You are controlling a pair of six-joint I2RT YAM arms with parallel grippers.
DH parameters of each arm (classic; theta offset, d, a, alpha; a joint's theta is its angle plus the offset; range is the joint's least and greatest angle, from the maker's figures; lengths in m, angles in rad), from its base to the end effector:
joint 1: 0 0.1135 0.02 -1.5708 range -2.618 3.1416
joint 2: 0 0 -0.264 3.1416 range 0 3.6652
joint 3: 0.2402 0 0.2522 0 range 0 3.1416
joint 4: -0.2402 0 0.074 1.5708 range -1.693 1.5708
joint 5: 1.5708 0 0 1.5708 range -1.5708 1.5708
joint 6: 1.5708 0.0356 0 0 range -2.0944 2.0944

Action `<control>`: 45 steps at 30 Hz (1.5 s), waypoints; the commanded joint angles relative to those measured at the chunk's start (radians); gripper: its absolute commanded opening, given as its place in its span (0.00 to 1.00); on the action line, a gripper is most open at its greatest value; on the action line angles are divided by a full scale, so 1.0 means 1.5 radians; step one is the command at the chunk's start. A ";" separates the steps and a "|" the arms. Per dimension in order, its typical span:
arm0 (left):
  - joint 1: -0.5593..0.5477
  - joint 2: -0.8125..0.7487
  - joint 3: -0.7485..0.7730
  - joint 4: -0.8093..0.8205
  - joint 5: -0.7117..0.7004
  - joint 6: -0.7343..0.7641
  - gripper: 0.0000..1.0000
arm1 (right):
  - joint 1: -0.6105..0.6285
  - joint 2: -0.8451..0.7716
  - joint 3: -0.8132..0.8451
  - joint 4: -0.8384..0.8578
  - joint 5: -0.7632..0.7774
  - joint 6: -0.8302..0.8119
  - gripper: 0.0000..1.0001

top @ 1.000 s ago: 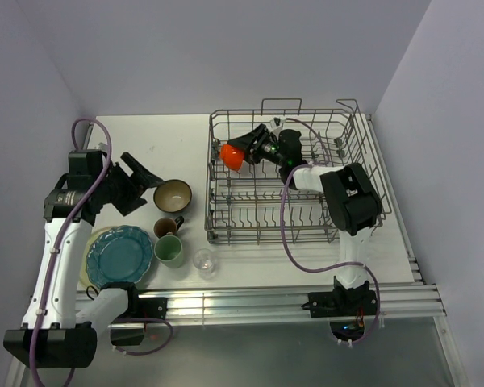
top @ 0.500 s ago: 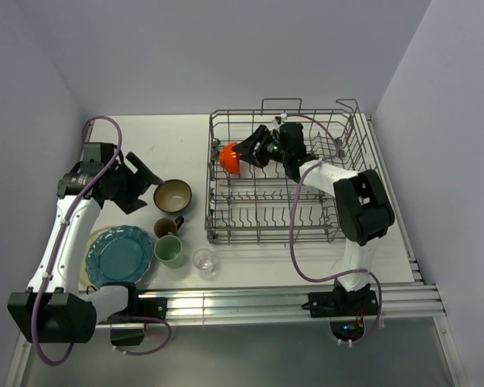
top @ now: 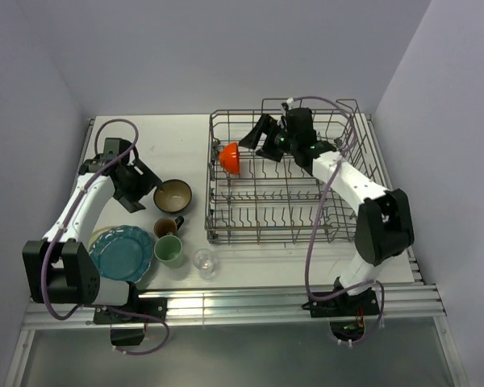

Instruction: Load the mixed dishes into the dish rack

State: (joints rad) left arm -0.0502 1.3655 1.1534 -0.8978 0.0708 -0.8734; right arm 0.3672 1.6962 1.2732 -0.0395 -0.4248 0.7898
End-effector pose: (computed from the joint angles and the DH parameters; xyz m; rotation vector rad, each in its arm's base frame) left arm 0.2665 -0.0159 0.2810 -1.0737 2.5165 -0.3728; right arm 0.3646 0.1560 0.2821 0.1721 2.1837 1.1267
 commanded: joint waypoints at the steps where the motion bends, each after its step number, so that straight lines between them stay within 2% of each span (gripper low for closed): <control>1: -0.002 0.029 -0.020 0.033 -0.043 0.007 0.80 | 0.034 -0.097 0.093 -0.183 0.112 -0.128 0.88; 3: -0.002 0.047 -0.027 0.056 -0.043 0.008 0.77 | 0.048 -0.137 0.109 -0.240 0.170 -0.159 0.91; 6: -0.002 0.090 -0.029 0.081 -0.043 0.013 0.72 | 0.051 -0.180 0.087 -0.268 0.178 -0.182 0.92; 9: -0.002 0.134 -0.011 0.090 -0.078 0.024 0.63 | 0.055 -0.246 0.064 -0.297 0.178 -0.205 0.97; 11: -0.002 0.162 -0.005 0.093 -0.080 0.027 0.56 | 0.064 -0.267 0.067 -0.329 0.189 -0.231 0.97; 14: -0.002 0.188 -0.002 0.110 -0.078 0.024 0.52 | 0.074 -0.293 0.086 -0.375 0.235 -0.259 0.98; 17: -0.002 0.216 0.003 0.117 -0.074 0.028 0.44 | 0.088 -0.311 0.105 -0.404 0.276 -0.287 1.00; 18: -0.002 0.223 0.003 0.120 -0.074 0.030 0.38 | 0.095 -0.317 0.111 -0.412 0.310 -0.308 1.00; 20: -0.002 0.227 0.001 0.123 -0.075 0.036 0.33 | 0.114 -0.319 0.130 -0.432 0.348 -0.330 1.00; 23: -0.002 0.228 -0.002 0.130 -0.077 0.045 0.12 | 0.137 -0.318 0.145 -0.443 0.362 -0.369 1.00; 24: -0.002 0.227 0.000 0.131 -0.077 0.049 0.00 | 0.142 -0.317 0.146 -0.443 0.357 -0.380 1.00; 28: -0.002 0.214 0.017 0.119 -0.090 0.055 0.00 | 0.175 -0.295 0.159 -0.458 0.344 -0.405 1.00; 32: -0.002 0.168 0.068 0.067 -0.127 0.059 0.00 | 0.230 -0.249 0.192 -0.491 0.354 -0.433 0.92; 36: -0.002 0.075 0.132 0.008 -0.175 0.073 0.00 | 0.276 -0.222 0.236 -0.495 0.344 -0.470 0.86; 41: -0.003 0.013 0.193 -0.064 -0.153 0.095 0.00 | 0.309 -0.199 0.276 -0.484 0.230 -0.531 0.84; 45: -0.026 -0.050 0.182 -0.090 -0.085 0.092 0.00 | 0.351 -0.160 0.330 -0.505 0.149 -0.591 0.80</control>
State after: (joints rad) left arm -0.0608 1.3540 1.4071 -0.9703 -0.1452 -0.7475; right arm 0.8452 1.4254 1.6783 -0.7910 -0.0834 0.0044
